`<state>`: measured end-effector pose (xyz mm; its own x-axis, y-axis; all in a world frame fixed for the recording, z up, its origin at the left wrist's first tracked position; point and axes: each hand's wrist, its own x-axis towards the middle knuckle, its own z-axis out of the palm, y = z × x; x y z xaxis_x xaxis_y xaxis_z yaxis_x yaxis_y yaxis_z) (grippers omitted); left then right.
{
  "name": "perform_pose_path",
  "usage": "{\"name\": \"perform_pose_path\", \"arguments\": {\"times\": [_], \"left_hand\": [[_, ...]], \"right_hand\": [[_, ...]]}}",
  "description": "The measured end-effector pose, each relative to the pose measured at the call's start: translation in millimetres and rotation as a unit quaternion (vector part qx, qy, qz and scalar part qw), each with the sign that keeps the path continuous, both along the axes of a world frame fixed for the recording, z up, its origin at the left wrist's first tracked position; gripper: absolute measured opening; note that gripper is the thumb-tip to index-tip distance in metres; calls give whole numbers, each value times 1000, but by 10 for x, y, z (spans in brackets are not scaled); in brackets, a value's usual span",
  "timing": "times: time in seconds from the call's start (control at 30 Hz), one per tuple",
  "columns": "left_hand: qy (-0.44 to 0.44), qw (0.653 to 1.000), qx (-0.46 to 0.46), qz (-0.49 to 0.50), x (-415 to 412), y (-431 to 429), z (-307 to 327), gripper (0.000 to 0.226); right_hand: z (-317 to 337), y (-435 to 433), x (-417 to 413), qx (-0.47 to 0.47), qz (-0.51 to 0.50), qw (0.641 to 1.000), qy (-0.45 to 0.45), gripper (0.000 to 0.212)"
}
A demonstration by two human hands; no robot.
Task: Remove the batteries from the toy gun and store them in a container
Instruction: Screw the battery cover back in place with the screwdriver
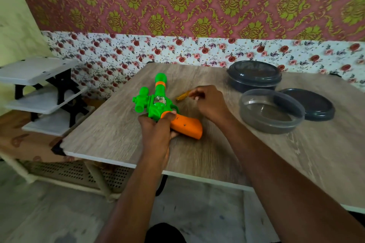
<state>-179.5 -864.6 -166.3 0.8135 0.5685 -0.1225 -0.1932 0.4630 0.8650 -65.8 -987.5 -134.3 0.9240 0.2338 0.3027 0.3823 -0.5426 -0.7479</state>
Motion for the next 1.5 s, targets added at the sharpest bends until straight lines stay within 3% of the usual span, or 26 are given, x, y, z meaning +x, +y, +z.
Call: {"name": "perform_pose_path", "arguments": {"times": [0.07, 0.2, 0.3, 0.47, 0.63, 0.7, 0.87, 1.07, 1.2, 1.37, 1.5], "left_hand": [[-2, 1000, -3, -2, -4, -14, 13, 51], [-7, 1000, -9, -5, -20, -10, 13, 53], [0, 1000, -11, -6, -8, -8, 12, 54], [6, 1000, -17, -6, 13, 13, -16, 55], [10, 1000, -13, -4, 2, 31, -30, 58], [6, 1000, -9, -6, -1, 21, -23, 55], [30, 999, -17, -10, 16, 11, 31, 49], [51, 996, -28, -64, 233, 29, 203, 32], [69, 994, -46, -77, 448, -61, 219, 23], [37, 989, -58, -135, 469, -18, 139, 15], [25, 985, -65, -159, 443, -16, 124, 14]], "right_hand": [[-22, 71, 139, -133, 29, 989, -51, 43], [-50, 222, 419, -350, 81, 932, -56, 52], [-43, 275, 507, -377, 107, 917, -68, 58], [32, 279, 442, -424, 110, 881, -177, 14], [13, 247, 301, -460, 101, 853, -223, 25], [29, 192, 188, -430, 82, 864, -251, 26], [49, -12, -134, -239, 39, 914, -325, 36], [15, -316, -315, -140, 5, 928, -345, 43], [-49, -421, -299, -84, 12, 940, -330, 38], [-64, -406, -329, 65, 37, 948, -310, 22], [-8, -443, -392, 233, 50, 951, -196, 17]]}}
